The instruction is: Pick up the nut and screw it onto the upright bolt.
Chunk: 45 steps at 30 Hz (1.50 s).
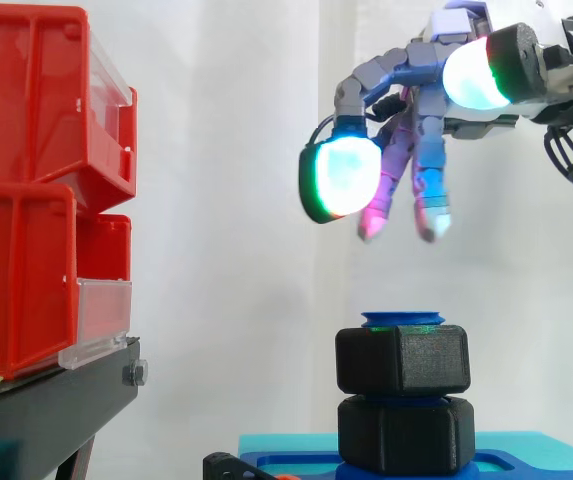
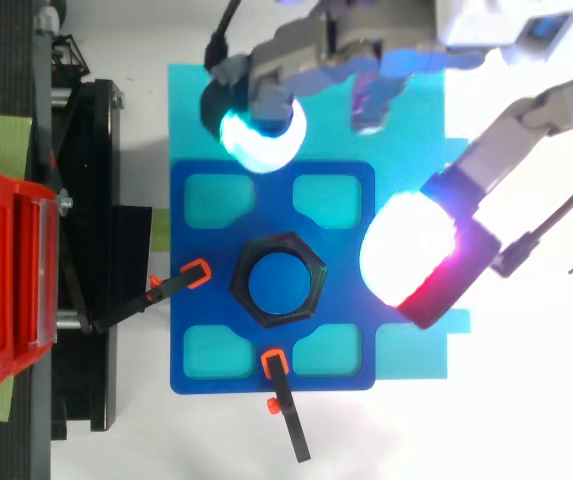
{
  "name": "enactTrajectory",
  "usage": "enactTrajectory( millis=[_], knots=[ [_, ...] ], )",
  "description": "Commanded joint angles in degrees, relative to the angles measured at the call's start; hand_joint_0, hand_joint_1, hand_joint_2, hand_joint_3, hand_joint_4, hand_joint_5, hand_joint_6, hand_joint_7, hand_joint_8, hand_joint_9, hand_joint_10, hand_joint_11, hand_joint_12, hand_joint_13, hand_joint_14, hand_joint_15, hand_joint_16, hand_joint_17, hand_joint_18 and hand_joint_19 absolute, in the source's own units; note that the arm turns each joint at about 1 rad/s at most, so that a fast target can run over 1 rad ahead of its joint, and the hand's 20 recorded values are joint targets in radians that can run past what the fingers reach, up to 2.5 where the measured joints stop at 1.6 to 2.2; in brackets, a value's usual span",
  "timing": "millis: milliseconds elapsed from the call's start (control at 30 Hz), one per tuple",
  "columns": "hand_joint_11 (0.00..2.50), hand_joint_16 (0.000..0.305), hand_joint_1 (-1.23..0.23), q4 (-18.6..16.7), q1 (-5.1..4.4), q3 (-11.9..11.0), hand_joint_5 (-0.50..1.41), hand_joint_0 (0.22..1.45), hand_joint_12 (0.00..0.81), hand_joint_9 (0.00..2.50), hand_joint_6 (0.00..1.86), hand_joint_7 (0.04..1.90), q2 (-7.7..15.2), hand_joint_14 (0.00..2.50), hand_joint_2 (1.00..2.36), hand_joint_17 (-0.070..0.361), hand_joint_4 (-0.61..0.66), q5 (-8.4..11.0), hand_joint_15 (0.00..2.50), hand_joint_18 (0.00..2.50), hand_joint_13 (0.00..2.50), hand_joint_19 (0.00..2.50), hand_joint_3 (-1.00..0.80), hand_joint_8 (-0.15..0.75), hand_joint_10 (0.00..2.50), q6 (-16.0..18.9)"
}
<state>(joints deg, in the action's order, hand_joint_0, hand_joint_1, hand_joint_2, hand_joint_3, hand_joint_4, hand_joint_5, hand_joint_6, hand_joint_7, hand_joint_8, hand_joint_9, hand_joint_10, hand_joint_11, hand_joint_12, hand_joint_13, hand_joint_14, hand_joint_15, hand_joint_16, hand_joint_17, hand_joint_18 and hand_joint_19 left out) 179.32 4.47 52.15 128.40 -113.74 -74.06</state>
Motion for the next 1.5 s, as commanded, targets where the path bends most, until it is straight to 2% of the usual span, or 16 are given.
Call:
enactTrajectory(
  millis=[0,67,100,200,233,300,400,667,800,1067,1267,1467],
  knots=[
    [0.00,0.038,-0.34,-6.17,-0.95,3.31,-0.09,0.47,0.321,1.06,0.50,0.70,-0.08,0.00,1.00,0.085,0.18,0.72,0.01,0.40,0.64,0.19,-0.50,0.242,0.00,2.78],
    [0.00,0.037,-0.34,-7.58,-1.30,4.36,-0.10,0.47,0.322,0.99,0.50,0.68,-0.08,0.00,1.00,0.084,0.18,0.89,0.00,0.30,0.57,0.13,-0.50,0.233,0.00,3.75],
    [0.00,0.037,-0.34,-8.90,-1.56,5.42,-0.11,0.46,0.323,0.86,0.50,0.64,0.01,0.00,1.00,0.082,0.16,1.15,0.00,0.16,0.46,0.04,-0.50,0.220,0.00,4.63],
    [0.00,0.038,-0.32,-10.83,-2.00,6.73,-0.14,0.45,0.325,0.69,0.50,0.60,0.01,0.00,1.00,0.086,0.15,1.42,0.00,0.00,0.31,0.00,-0.50,0.218,0.00,5.59],
    [0.00,0.039,-0.32,-11.10,-2.09,6.91,-0.14,0.45,0.326,0.67,0.50,0.59,0.01,0.00,1.00,0.087,0.14,1.51,0.00,0.00,0.27,0.00,-0.50,0.218,0.00,5.59],
    [0.00,0.039,-0.31,-11.89,-2.62,8.93,-0.15,0.45,0.333,0.61,0.50,0.58,0.01,0.00,1.00,0.087,0.13,2.03,0.00,0.00,0.23,0.00,-0.50,0.215,0.00,5.68],
    [0.00,0.040,-0.30,-13.47,-2.80,10.51,-0.15,0.45,0.335,0.57,0.50,0.57,0.01,0.00,1.00,0.090,0.12,2.47,0.00,0.00,0.20,0.00,-0.50,0.213,0.00,5.68],
    [0.00,0.043,-0.27,-13.82,-2.97,11.66,-0.15,0.44,0.342,0.49,0.50,0.57,0.01,0.00,1.00,0.096,0.13,2.47,0.00,0.00,0.13,0.00,-0.50,0.212,0.00,5.59],
    [0.00,0.043,-0.26,-14.79,-2.97,13.33,-0.15,0.44,0.348,0.48,0.50,0.57,0.01,0.00,1.00,0.097,0.12,2.47,0.00,0.00,0.10,0.00,-0.50,0.215,0.00,5.59],
    [0.00,0.044,-0.26,-15.58,-3.06,13.33,-0.15,0.44,0.349,0.47,0.50,0.58,0.01,0.00,1.00,0.098,0.13,2.47,0.00,0.00,0.10,0.00,-0.50,0.217,0.00,5.15],
    [0.00,0.044,-0.26,-17.69,-3.15,15.17,-0.15,0.44,0.352,0.46,0.50,0.59,0.01,0.00,1.00,0.099,0.13,2.65,0.00,0.00,0.10,0.00,-0.50,0.218,0.00,5.24],
    [0.00,0.044,-0.26,-18.13,-3.06,15.35,-0.15,0.44,0.357,0.46,0.50,0.61,0.01,0.00,1.00,0.099,0.13,2.74,0.00,0.00,0.11,0.00,-0.50,0.223,0.00,5.50]
  ],
)
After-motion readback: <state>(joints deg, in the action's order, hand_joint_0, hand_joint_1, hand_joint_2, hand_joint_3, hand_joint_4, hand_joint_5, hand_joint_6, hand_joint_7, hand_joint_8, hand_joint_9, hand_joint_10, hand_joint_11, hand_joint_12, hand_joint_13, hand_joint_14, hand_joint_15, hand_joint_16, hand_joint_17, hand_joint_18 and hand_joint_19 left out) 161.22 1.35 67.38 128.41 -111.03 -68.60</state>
